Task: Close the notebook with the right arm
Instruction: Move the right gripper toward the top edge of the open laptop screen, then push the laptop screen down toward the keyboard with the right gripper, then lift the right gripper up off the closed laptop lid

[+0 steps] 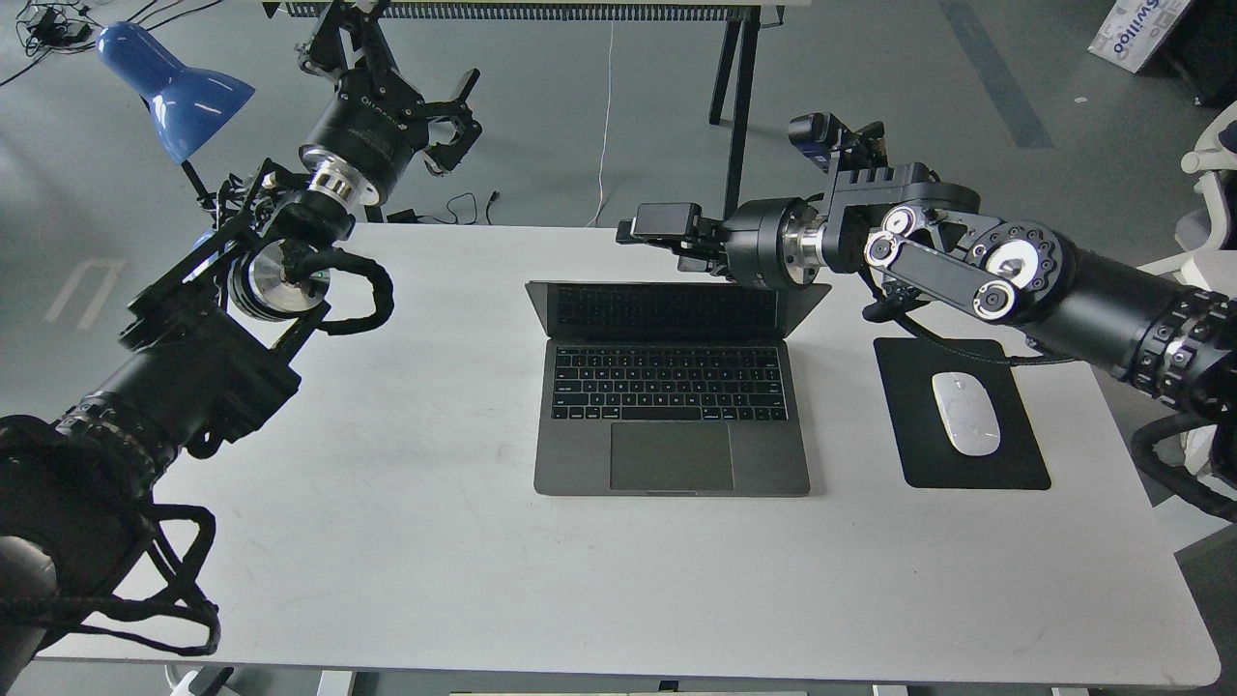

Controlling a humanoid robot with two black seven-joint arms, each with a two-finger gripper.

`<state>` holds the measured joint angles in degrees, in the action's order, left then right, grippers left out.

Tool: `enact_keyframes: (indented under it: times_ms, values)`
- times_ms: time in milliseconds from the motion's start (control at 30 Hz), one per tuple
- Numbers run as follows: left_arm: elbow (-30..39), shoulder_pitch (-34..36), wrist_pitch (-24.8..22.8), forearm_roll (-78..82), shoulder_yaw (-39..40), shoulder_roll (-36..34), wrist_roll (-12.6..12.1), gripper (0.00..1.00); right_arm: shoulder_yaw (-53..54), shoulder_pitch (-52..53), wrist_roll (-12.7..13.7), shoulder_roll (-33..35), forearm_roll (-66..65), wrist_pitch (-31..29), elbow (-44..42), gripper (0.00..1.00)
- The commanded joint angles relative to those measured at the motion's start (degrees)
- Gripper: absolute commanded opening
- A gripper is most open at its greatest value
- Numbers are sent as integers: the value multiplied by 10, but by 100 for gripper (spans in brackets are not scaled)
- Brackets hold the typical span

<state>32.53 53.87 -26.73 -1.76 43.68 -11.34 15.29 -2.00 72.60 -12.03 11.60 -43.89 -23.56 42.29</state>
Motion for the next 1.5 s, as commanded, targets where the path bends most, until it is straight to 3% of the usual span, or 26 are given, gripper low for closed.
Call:
enact_keyframes:
  times_ms: [0,800,1467]
  values:
    - [0,0,0,0,-1,0,0,100,3,-18,0,0,4,0,3,100]
    - [0,0,0,0,-1,0,-1,100,62,-200,-4,-12,4,7,26,100]
    - [0,0,0,0,-1,0,-1,100,58,-240,-4,-11,1,22,23,100]
